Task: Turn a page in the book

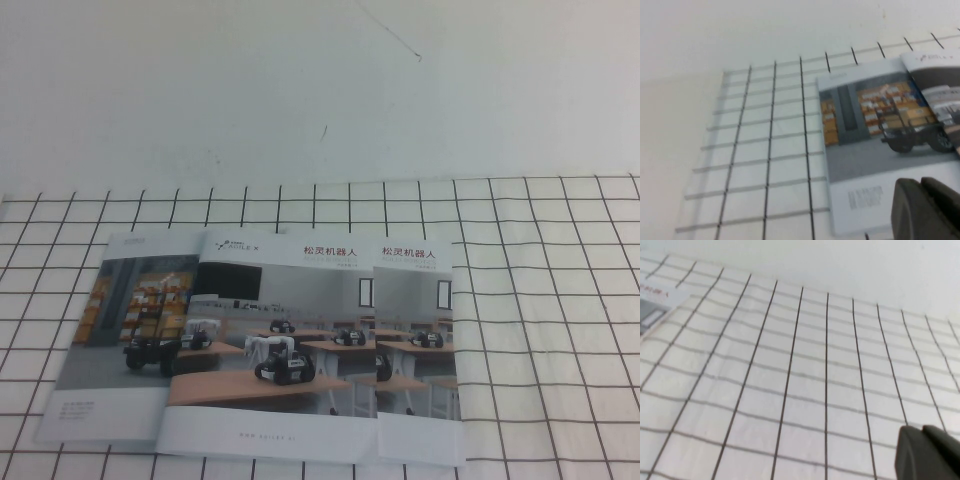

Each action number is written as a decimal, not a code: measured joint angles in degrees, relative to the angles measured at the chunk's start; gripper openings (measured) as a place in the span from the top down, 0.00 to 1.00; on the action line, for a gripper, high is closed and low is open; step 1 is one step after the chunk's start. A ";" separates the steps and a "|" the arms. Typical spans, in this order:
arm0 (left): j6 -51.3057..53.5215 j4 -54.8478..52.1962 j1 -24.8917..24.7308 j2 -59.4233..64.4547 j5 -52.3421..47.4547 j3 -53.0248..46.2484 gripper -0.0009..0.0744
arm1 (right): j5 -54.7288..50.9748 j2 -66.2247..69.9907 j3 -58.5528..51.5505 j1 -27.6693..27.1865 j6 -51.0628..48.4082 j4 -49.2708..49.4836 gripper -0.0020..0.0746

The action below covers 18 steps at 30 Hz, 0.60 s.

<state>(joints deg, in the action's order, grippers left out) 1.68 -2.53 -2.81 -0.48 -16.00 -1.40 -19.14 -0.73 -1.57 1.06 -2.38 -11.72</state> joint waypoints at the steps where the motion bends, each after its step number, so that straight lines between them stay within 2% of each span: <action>1: 0.25 -1.01 0.00 0.00 1.83 -0.14 0.99 | 1.37 0.00 0.00 0.00 0.00 0.00 0.98; 6: -0.70 -1.83 0.00 0.00 17.16 -0.25 0.99 | 11.25 0.00 0.00 0.00 0.00 -0.11 0.98; 10: -6.74 -0.25 0.00 0.00 29.63 -0.25 0.99 | 17.35 0.00 0.00 0.00 0.00 -0.22 0.98; 15: -19.03 0.25 0.00 0.00 38.24 -0.25 0.99 | 21.10 0.00 0.00 0.00 0.00 -0.45 0.98; 18: -23.01 0.25 0.00 0.00 42.70 -0.25 0.99 | 24.11 0.00 0.00 0.00 0.21 -0.45 0.98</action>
<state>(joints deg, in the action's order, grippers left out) -21.33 -2.28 -2.81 -0.48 26.70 -1.65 4.96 -0.73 -1.57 1.06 -2.17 -12.18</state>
